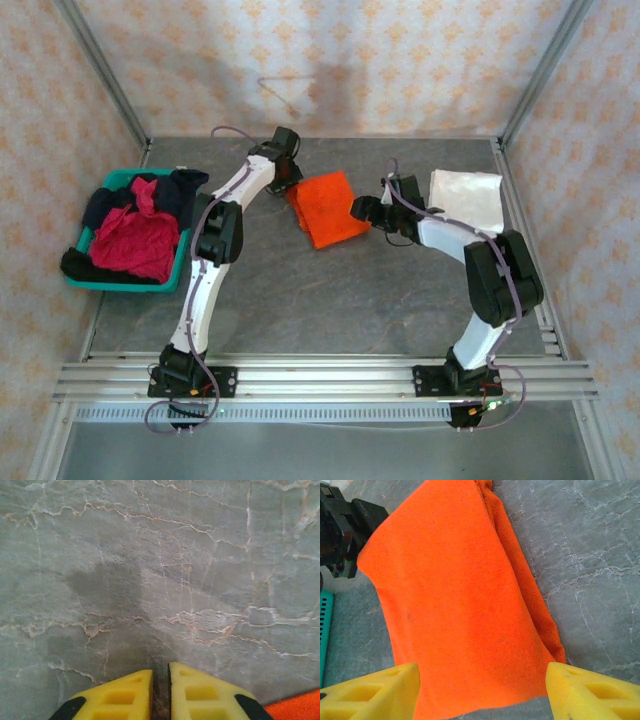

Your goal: Fold and stack the t-shirts

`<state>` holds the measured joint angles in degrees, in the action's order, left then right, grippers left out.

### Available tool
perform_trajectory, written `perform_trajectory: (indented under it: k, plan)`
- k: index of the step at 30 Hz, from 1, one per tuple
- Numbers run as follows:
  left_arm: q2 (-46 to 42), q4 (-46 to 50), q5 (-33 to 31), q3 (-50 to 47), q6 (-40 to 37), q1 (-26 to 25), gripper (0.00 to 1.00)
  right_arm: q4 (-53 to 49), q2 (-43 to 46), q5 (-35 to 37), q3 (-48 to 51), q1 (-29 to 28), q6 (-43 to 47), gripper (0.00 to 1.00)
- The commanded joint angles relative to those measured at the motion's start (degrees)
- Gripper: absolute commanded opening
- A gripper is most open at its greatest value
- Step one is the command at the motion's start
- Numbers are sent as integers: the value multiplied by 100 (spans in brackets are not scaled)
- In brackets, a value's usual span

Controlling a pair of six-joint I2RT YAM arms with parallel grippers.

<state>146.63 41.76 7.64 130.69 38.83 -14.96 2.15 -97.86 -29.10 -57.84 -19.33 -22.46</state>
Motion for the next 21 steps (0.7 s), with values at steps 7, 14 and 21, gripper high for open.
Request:
perform_trajectory:
  k: [7, 14, 21]
  plan:
    - [-1185, -431, 455, -1814, 248, -248, 2, -261, 661, 489, 200, -41, -79, 67]
    - [-2236, -1074, 539, -3573, 602, -569, 1, -859, 455, 559, -211, -74, -288, 66]
    - [-2928, -2187, 834, -5042, 1117, -925, 1, -1463, 224, 1100, -789, -600, 23, 66]
